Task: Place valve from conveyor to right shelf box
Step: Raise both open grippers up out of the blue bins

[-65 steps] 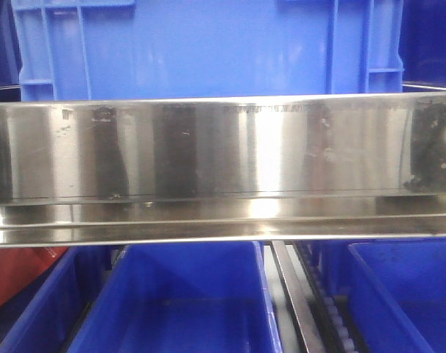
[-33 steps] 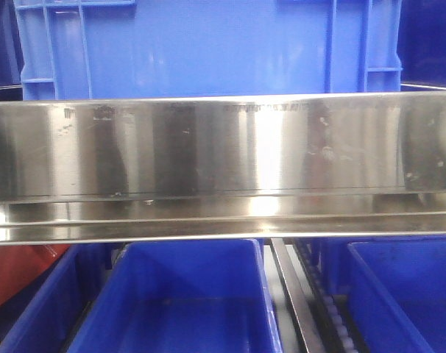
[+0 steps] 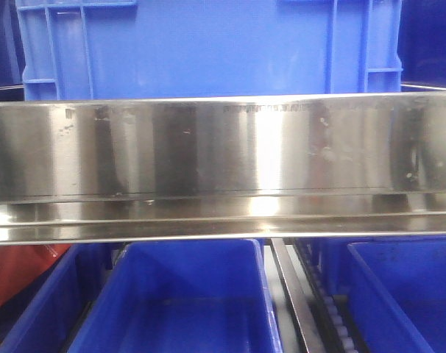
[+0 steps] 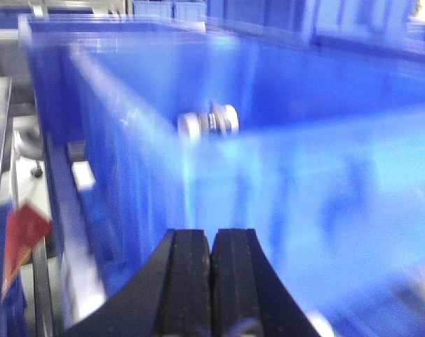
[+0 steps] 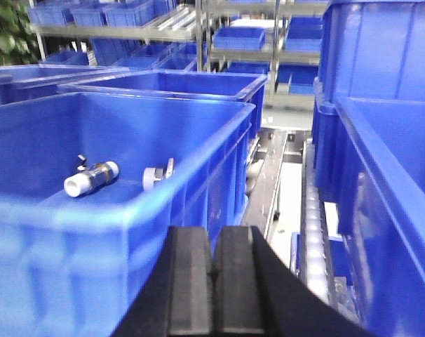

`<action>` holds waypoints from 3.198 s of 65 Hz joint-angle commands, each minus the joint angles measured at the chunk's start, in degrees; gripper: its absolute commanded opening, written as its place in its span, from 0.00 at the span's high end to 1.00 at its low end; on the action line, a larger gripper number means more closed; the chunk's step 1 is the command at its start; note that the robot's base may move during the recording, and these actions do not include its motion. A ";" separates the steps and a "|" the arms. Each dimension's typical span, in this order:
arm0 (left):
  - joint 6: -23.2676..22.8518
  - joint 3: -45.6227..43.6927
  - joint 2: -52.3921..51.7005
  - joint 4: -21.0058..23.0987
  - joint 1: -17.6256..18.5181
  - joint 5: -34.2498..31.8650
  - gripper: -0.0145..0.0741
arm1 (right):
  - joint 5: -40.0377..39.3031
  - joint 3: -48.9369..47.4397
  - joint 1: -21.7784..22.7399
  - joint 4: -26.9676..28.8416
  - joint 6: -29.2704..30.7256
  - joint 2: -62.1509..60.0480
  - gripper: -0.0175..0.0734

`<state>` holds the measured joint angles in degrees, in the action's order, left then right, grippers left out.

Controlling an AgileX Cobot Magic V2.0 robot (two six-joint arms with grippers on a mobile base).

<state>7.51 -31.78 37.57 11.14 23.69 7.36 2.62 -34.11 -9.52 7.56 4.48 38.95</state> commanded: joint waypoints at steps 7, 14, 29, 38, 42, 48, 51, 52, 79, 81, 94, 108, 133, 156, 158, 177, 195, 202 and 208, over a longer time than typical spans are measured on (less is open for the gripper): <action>-0.28 3.52 -9.70 0.58 -0.11 1.42 0.96 | -0.71 6.70 0.19 0.44 0.06 -10.23 0.99; -0.28 3.80 -13.98 0.58 -0.11 2.43 0.96 | 1.67 8.06 0.19 0.44 0.06 -14.74 0.99; -0.28 3.80 -18.95 0.58 -0.11 1.91 0.96 | 1.59 8.07 0.19 0.44 0.06 -19.66 0.99; -0.28 3.80 -19.18 0.58 -0.11 1.91 0.96 | 1.42 8.07 0.19 0.44 0.06 -19.81 0.99; -0.28 3.80 -19.18 0.58 -0.11 1.91 0.96 | 1.42 8.07 0.19 0.44 0.06 -19.81 0.99; -0.28 3.80 -19.18 0.58 -0.11 1.91 0.96 | -0.48 8.59 0.72 0.32 0.06 -19.81 0.99; -0.28 3.80 -19.18 0.58 -0.11 1.91 0.96 | -3.74 9.44 1.82 0.58 0.06 -19.85 0.99; -0.28 3.80 -19.18 0.58 -0.11 1.91 0.96 | -5.80 10.00 2.38 0.58 0.06 -19.95 0.99; -0.28 3.80 -19.18 0.58 -0.11 1.91 0.96 | -6.89 22.85 12.20 0.58 0.06 -28.59 0.99; -0.28 3.80 -19.18 0.58 -0.11 1.91 0.96 | -6.89 24.54 12.99 0.58 0.06 -29.80 0.99; -0.28 3.80 -19.18 0.58 -0.11 1.91 0.96 | -3.72 33.41 15.14 0.58 0.06 -36.65 0.99; -0.28 3.80 -19.18 0.58 -0.11 1.91 0.96 | 1.65 34.11 14.76 -1.46 0.06 -38.95 0.99; -0.28 3.80 -19.18 0.58 -0.11 1.91 0.96 | 0.84 34.11 14.39 -0.93 0.06 -38.95 0.99; -0.28 3.80 -19.18 0.58 -0.11 1.91 0.96 | -1.53 34.11 14.39 -0.93 0.06 -38.95 0.99; -0.28 3.80 -19.18 0.58 -0.11 1.91 0.96 | -1.53 34.11 14.39 -0.93 0.06 -38.95 0.99; -0.28 3.80 -19.18 0.58 -0.11 1.91 0.96 | -1.53 34.11 14.39 -0.93 0.06 -38.95 0.99; -2.61 9.69 -22.54 -7.44 -5.66 1.33 0.96 | -1.53 34.11 14.39 -0.93 0.06 -38.95 0.99; -3.23 15.85 -26.71 -10.50 -12.60 0.34 0.96 | -1.53 34.11 14.39 -0.93 0.06 -38.95 0.99; -3.57 21.05 -32.28 -10.50 -18.31 0.10 0.96 | -1.53 34.11 14.39 -0.93 0.06 -38.95 0.99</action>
<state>4.85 -14.09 8.96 1.50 9.31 8.91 2.39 -0.02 5.04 6.63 4.48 0.42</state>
